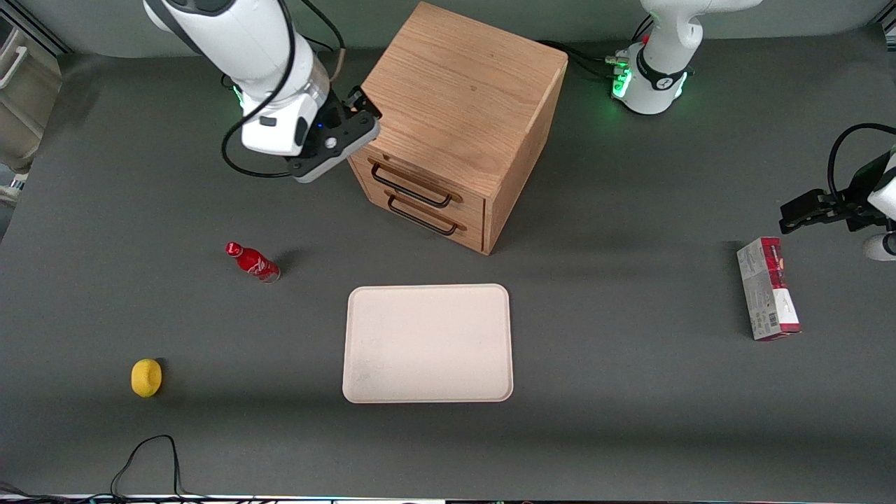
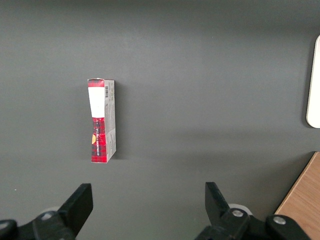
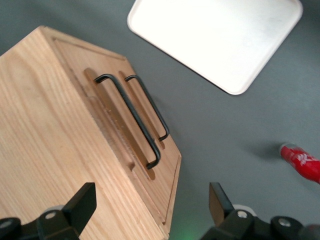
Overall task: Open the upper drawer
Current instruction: 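Lower the open right gripper around the upper drawer's black handle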
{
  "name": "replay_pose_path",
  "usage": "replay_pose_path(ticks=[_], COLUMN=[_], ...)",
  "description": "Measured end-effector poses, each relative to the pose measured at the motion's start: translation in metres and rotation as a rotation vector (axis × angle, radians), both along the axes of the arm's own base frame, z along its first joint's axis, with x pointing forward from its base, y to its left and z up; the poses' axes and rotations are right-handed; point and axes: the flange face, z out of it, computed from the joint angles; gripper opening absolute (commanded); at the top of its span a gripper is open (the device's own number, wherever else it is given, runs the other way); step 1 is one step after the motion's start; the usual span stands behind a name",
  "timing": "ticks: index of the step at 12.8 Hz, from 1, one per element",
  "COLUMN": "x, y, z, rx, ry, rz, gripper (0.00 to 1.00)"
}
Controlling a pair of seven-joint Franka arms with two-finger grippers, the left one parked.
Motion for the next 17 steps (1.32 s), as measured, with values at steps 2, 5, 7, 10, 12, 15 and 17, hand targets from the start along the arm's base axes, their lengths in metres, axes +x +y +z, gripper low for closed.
replay_pose_path(ticks=[2,5,7,10,12,15,17], x=[0.009,0.021,0.026,0.029,0.031,0.03,0.03], y=[0.004,0.016,0.026,0.031,0.032,0.035,0.037], z=[-0.024,-0.064,-0.082,-0.108,-0.124,-0.154,-0.175], rx=[0.009,0.034,0.061,0.047,0.038,0.041,0.044], ry=[0.045,0.108,0.116,0.097,0.086,0.069,0.062], rz=[0.065,0.109,0.118,0.163,0.185,0.191,0.194], gripper=[1.0,1.0,1.0,1.0,1.0,1.0,1.0])
